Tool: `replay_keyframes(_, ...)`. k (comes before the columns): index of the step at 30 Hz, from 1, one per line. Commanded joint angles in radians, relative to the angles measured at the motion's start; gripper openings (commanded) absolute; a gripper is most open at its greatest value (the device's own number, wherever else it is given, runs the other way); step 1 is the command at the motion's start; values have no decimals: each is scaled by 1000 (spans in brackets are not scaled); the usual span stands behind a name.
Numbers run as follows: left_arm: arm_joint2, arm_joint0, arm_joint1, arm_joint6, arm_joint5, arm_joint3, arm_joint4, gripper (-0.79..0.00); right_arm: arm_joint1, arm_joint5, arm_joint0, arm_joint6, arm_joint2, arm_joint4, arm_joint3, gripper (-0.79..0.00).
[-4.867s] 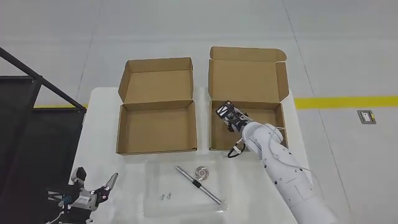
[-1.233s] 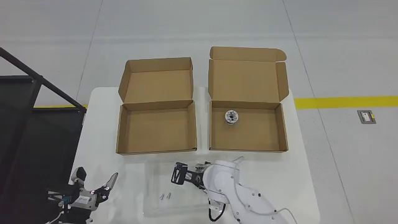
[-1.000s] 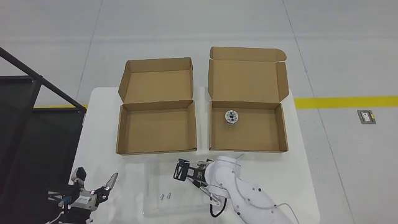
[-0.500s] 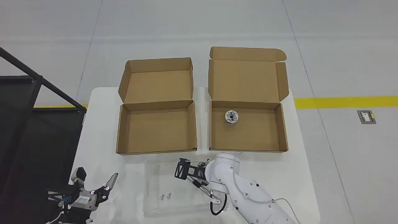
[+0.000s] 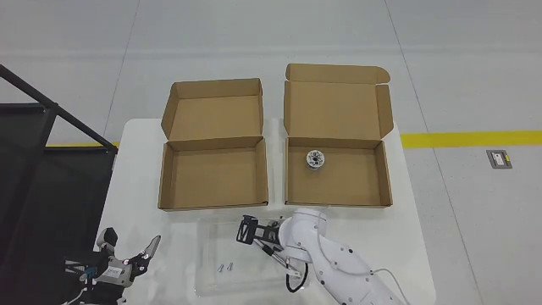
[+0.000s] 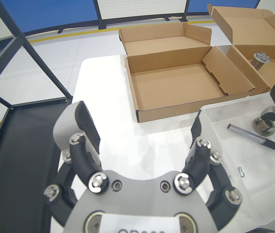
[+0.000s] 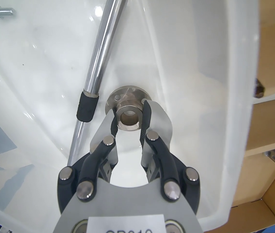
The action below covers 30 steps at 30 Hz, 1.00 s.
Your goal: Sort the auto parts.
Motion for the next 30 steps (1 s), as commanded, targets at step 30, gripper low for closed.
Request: replay_keyframes(30,0,0,0,0,0,0,0,0,130,-218,-318,-712,306,-136,-576,-785)
